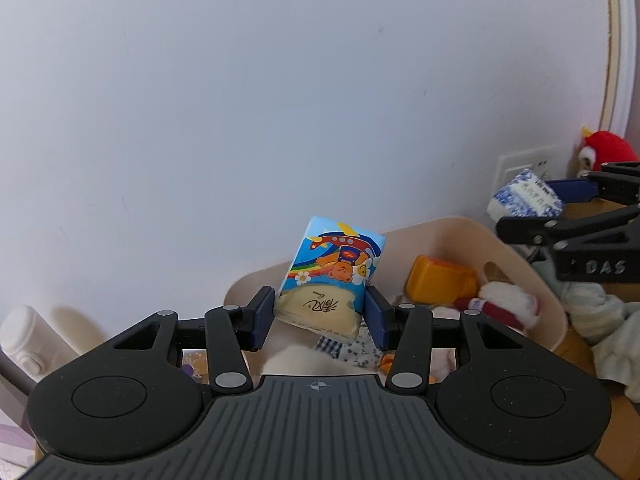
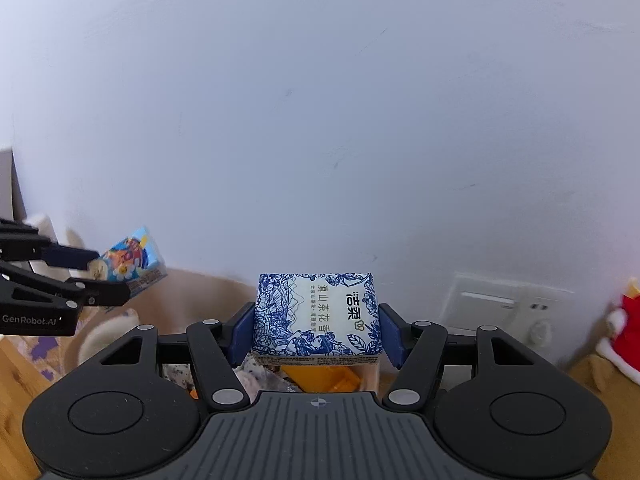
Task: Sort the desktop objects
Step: 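Carry the snack packet and tissue pack over the cream bin with both tools, then open both tools to drop the packets into the bin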
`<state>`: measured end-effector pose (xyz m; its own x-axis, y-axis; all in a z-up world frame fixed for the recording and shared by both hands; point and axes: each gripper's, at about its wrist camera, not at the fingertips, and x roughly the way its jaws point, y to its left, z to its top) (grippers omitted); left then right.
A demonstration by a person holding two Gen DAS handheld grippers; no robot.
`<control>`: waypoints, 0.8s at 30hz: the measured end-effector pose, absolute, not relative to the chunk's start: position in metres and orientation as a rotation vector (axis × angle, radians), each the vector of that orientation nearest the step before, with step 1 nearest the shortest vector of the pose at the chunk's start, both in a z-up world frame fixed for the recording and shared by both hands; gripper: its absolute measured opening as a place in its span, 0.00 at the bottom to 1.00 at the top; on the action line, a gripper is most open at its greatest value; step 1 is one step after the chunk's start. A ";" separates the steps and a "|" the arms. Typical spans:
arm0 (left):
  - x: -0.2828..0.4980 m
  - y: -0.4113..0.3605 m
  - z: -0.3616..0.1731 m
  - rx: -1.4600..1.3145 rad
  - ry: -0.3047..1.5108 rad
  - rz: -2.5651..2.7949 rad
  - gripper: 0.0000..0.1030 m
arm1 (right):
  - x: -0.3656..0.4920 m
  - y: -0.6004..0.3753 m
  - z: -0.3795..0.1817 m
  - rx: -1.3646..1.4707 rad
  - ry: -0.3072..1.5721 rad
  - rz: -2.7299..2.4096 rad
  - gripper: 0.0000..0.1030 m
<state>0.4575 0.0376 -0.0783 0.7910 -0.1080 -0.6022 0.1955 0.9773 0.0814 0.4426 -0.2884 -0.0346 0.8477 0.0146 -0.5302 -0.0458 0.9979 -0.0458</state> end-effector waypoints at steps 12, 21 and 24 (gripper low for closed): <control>0.474 0.039 -0.105 0.163 0.720 -0.135 0.49 | 0.481 -0.268 -0.082 -0.059 0.669 0.033 0.59; 0.462 0.041 -0.100 0.164 0.717 -0.126 0.71 | 0.468 -0.285 -0.084 0.058 0.677 0.042 0.89; 0.455 0.042 -0.091 0.147 0.722 -0.116 0.72 | 0.458 -0.285 -0.074 0.074 0.658 0.030 0.98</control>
<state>0.4548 0.0420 -0.0913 0.7447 -0.0550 -0.6652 0.1561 0.9833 0.0935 0.4575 -0.2852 -0.0737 0.7906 0.0517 -0.6101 -0.0048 0.9969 0.0782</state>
